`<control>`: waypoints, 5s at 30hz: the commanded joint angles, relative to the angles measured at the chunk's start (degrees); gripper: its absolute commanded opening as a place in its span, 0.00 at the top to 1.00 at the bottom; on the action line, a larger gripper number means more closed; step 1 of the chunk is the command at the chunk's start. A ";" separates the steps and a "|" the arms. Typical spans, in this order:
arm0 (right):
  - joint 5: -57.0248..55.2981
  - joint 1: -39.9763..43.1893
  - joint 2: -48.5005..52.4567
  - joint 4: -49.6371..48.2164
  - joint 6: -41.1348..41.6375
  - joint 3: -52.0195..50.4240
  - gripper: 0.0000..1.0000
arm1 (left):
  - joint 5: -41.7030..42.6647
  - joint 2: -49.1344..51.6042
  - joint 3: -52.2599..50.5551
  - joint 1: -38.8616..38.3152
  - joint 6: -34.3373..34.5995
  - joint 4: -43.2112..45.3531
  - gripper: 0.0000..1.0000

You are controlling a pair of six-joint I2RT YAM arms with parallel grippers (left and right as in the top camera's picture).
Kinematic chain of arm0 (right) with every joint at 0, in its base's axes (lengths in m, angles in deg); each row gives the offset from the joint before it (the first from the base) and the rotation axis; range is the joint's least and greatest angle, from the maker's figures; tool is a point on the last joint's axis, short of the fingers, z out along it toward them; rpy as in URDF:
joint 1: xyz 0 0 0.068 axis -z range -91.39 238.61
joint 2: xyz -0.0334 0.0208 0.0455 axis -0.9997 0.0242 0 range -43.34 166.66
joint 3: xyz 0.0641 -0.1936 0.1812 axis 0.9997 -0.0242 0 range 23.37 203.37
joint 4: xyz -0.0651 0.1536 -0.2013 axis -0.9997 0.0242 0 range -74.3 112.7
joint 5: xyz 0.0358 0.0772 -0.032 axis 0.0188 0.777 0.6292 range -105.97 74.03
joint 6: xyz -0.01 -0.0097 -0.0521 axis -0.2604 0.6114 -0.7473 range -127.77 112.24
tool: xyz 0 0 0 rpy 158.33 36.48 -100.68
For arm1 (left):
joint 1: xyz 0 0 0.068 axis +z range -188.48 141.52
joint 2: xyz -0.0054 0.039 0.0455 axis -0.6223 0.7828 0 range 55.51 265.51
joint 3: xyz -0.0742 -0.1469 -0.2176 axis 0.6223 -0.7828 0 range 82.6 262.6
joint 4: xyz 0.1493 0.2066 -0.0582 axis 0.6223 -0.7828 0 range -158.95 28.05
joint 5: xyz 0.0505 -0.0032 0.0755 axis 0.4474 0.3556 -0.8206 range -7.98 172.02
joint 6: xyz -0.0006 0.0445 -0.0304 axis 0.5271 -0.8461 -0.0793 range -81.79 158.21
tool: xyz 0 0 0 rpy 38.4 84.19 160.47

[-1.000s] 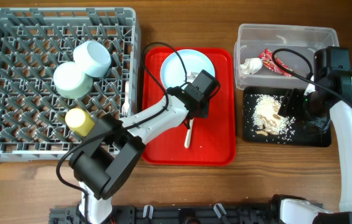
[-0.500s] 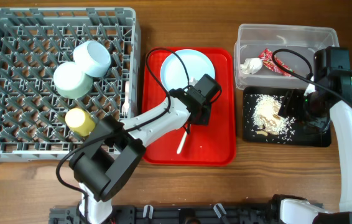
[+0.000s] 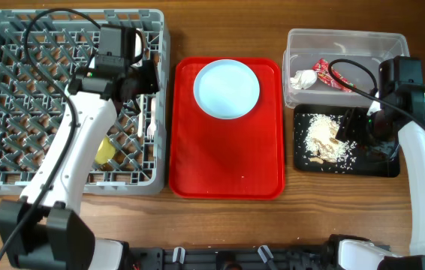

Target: Sort waste into correct bins and load items into the dishwasher rack

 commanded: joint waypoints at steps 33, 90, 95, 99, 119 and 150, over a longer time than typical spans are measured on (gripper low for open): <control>0.37 0.24 -0.42 0.04 0.09 1.05 0.31 | 1.68 27.43 0.13 -29.11 -9.57 22.32 0.39; 7.98 -10.34 0.55 -25.75 -10.86 1.03 0.00 | -0.68 -9.33 -0.11 13.66 5.38 -29.07 0.00; 7.85 -9.90 -9.70 -28.57 -12.39 -7.37 0.00 | 2.54 -26.34 -10.62 13.66 2.36 -23.26 0.00; 6.97 -9.90 -29.66 -31.52 -10.40 -18.27 0.00 | 5.27 -53.53 -25.29 13.68 -0.57 -13.81 0.00; -1.01 -9.90 -52.46 -46.60 -12.22 -31.12 0.00 | 5.31 -69.48 -26.27 13.68 -0.55 -22.77 0.00; 7.67 -9.84 -78.73 -80.65 -13.42 -75.56 0.00 | 5.31 -69.48 -26.27 13.68 -0.55 -22.77 0.00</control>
